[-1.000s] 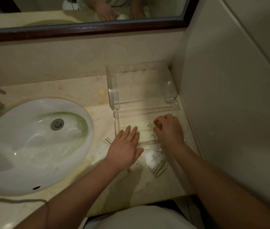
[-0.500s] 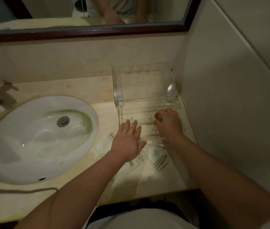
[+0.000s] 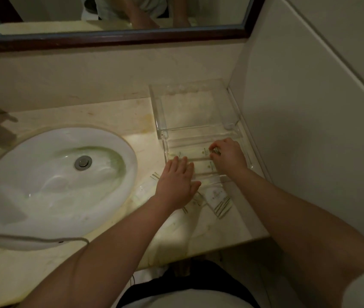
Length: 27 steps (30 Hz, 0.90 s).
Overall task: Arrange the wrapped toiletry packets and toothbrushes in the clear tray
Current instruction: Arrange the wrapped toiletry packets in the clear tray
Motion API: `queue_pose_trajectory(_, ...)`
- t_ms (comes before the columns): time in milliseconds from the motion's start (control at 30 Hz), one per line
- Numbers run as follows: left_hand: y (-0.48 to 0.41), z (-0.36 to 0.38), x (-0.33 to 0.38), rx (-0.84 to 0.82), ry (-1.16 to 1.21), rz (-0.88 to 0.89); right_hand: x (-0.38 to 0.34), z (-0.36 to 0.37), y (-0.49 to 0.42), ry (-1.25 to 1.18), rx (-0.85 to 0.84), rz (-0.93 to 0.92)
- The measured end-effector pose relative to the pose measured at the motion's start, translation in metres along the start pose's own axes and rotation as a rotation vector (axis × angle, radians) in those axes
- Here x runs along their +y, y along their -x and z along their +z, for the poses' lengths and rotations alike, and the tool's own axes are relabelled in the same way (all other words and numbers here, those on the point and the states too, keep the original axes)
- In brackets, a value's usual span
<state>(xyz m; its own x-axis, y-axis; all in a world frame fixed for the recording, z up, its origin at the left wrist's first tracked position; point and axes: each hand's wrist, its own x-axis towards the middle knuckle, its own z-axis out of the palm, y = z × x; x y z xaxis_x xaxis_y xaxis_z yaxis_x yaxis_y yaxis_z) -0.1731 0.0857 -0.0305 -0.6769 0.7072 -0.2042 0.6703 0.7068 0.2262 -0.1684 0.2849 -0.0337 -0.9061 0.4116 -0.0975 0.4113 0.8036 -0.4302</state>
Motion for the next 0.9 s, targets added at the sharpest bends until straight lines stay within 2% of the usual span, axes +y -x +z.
queue_pose_trajectory(100, 0.019, -0.007, -0.003, 0.270, 0.268, -0.025, 0.003, -0.005, 0.015, -0.125, 0.094, 0.018)
queue_pose_trajectory(167, 0.036, -0.011, -0.011, 0.495, 0.435, -0.157, 0.001, -0.011, 0.036, -0.221, 0.163, 0.048)
queue_pose_trajectory(233, 0.056, -0.012, -0.018, 0.575, 0.523, -0.330, -0.003, -0.015, 0.066, -0.319, 0.181, 0.075)
queue_pose_trajectory(300, 0.073, -0.010, -0.021, 0.545, 0.577, -0.423, -0.006, -0.015, 0.096, -0.380, 0.158, 0.102)
queue_pose_trajectory(367, 0.084, -0.005, -0.017, 0.413, 0.559, -0.389, -0.007, -0.011, 0.124, -0.363, 0.095, 0.129)
queue_pose_trajectory(433, 0.090, 0.003, -0.010, 0.221, 0.415, -0.317, -0.004, -0.004, 0.143, -0.231, 0.044, 0.131)
queue_pose_trajectory(500, 0.090, 0.010, -0.001, 0.097, 0.220, -0.321, -0.001, 0.002, 0.150, -0.123, 0.020, 0.137)
queue_pose_trajectory(567, 0.089, 0.012, 0.005, 0.062, 0.120, -0.360, 0.001, 0.007, 0.147, -0.064, 0.003, 0.127)
queue_pose_trajectory(733, 0.084, 0.012, 0.001, 0.028, 0.160, -0.417, 0.006, 0.008, 0.140, 0.005, -0.008, 0.094)
queue_pose_trajectory(833, 0.083, 0.012, 0.001, 0.032, 0.209, -0.453, -0.003, 0.009, 0.142, 0.031, 0.007, -0.114)
queue_pose_trajectory(900, 0.083, 0.010, 0.001, 0.033, 0.254, -0.476, -0.012, 0.013, 0.139, 0.102, -0.080, -0.331)
